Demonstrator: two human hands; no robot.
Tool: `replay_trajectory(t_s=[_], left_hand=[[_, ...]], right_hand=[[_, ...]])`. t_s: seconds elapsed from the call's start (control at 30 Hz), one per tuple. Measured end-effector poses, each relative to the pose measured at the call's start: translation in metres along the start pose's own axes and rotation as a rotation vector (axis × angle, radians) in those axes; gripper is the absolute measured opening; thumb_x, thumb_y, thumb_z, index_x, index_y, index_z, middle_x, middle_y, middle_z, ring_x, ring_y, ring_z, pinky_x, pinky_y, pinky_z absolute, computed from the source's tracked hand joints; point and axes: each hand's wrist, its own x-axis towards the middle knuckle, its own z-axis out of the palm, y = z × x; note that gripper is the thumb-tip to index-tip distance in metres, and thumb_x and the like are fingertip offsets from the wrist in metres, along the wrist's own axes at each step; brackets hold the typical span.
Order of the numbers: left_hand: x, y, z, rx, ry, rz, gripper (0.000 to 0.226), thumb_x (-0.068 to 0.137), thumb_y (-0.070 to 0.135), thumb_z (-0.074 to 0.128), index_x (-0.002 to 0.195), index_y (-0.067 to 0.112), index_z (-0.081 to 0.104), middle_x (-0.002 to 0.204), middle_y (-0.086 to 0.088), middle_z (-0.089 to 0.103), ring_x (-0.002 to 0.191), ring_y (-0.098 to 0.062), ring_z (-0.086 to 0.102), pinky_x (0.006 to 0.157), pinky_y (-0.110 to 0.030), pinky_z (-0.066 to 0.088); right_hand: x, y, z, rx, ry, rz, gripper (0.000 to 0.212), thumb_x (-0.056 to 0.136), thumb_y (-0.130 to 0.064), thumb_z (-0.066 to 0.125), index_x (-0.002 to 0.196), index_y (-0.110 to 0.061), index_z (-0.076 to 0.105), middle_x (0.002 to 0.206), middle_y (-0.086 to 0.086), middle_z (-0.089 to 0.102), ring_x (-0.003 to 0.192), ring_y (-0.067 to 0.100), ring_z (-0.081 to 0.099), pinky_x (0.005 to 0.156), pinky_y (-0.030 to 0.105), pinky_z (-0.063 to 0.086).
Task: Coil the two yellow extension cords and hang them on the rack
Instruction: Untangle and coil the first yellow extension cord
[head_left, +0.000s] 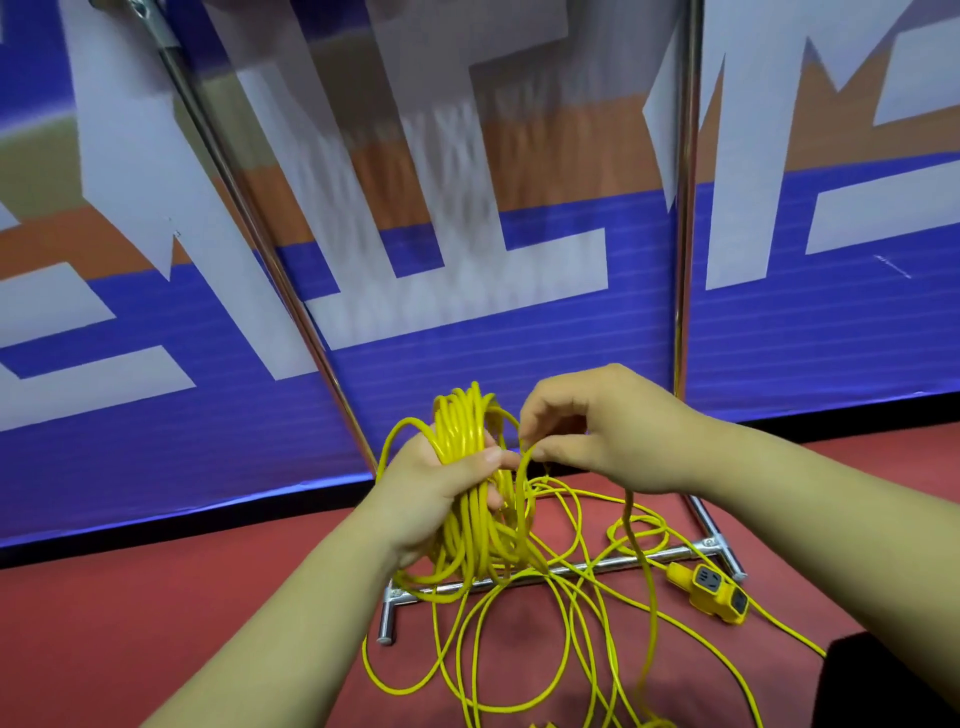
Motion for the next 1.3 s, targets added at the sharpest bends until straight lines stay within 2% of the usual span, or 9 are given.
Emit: replay_trajectory(t_s=[0.1,0.27,0.47,0.63,0.7,0.8,0.97,1.1,1.3], left_hand=[[0.000,0.001,0.002,0.009,-0.122,-0.022,0.039,0.084,0.021,0.073,0.109,-0.006,0.060,0.077,-0.025,0.065,0.056,-0.026,0.059,0.063,-0.038,0.055],[-0.002,0.006,0.009,0.014,-0.210,-0.001,0.019,0.079,0.011,0.070,0.095,0.002,0.063,0.075,-0.017,0.064,0.048,-0.020,0.055,0.054,-0.029,0.050],[-0.003,0.026,-0.016,-0.194,-0.036,0.101,0.024,0.068,0.011,0.075,0.090,0.011,0.065,0.070,-0.013,0.058,0.043,-0.017,0.050,0.050,-0.028,0.047],[-0.005,0.038,-0.040,-0.317,0.076,0.169,0.017,0.077,0.008,0.064,0.093,0.012,0.060,0.070,-0.008,0.057,0.043,-0.013,0.048,0.048,-0.027,0.047],[-0.006,0.038,-0.049,-0.336,0.102,0.185,0.014,0.080,0.008,0.063,0.093,0.013,0.060,0.070,-0.006,0.058,0.043,-0.011,0.048,0.048,-0.026,0.047],[-0.009,0.035,-0.056,-0.298,0.128,0.176,0.012,0.084,0.009,0.064,0.096,0.009,0.062,0.067,-0.009,0.060,0.044,-0.014,0.050,0.049,-0.027,0.049],[-0.002,0.013,-0.063,-0.198,0.270,0.045,0.044,0.085,0.024,0.067,0.116,-0.006,0.061,0.057,-0.015,0.053,0.046,-0.026,0.055,0.054,-0.038,0.054],[0.006,0.001,-0.073,-0.231,0.425,-0.006,0.020,0.091,0.018,0.067,0.085,0.000,0.061,0.061,-0.012,0.056,0.048,-0.022,0.057,0.054,-0.036,0.054],[0.007,-0.005,-0.073,-0.252,0.412,-0.085,0.014,0.094,0.014,0.063,0.084,0.005,0.062,0.068,-0.009,0.063,0.064,-0.023,0.070,0.065,-0.035,0.053]], right_hand=[[0.001,0.000,0.000,0.061,0.047,0.011,0.015,0.082,-0.013,0.080,0.089,-0.020,0.068,0.082,-0.012,0.074,0.079,0.003,0.070,0.075,0.027,0.056],[0.002,-0.001,-0.001,0.142,0.051,0.057,0.027,0.075,-0.016,0.087,0.082,-0.016,0.061,0.074,0.000,0.067,0.060,0.006,0.059,0.058,0.025,0.050],[-0.009,0.037,0.014,0.594,-0.292,0.269,0.033,0.083,0.003,0.072,0.087,-0.012,0.044,0.076,0.006,0.056,0.068,0.017,0.050,0.062,0.032,0.039],[-0.018,0.061,0.037,0.527,-0.498,0.373,0.028,0.086,0.001,0.066,0.088,-0.014,0.043,0.082,0.010,0.060,0.082,0.025,0.054,0.072,0.039,0.039],[-0.020,0.066,0.033,0.468,-0.475,0.443,0.024,0.091,-0.002,0.065,0.090,-0.014,0.044,0.082,0.013,0.066,0.073,0.023,0.057,0.064,0.034,0.040],[-0.016,0.068,0.020,0.511,-0.215,0.526,0.017,0.092,0.003,0.063,0.094,-0.009,0.050,0.076,0.013,0.065,0.067,0.020,0.064,0.066,0.033,0.048],[-0.001,0.047,0.009,0.277,0.088,0.373,0.008,0.090,-0.009,0.070,0.093,-0.016,0.068,0.067,-0.006,0.063,0.060,0.007,0.058,0.062,0.026,0.046],[0.001,0.020,-0.001,-0.058,-0.109,0.163,0.007,0.091,-0.024,0.071,0.092,-0.031,0.072,0.075,-0.027,0.064,0.069,-0.001,0.059,0.065,0.014,0.043],[0.002,-0.004,0.004,0.028,-0.226,0.053,0.007,0.092,-0.027,0.070,0.098,-0.028,0.073,0.090,-0.007,0.073,0.082,0.015,0.068,0.079,0.040,0.053]])
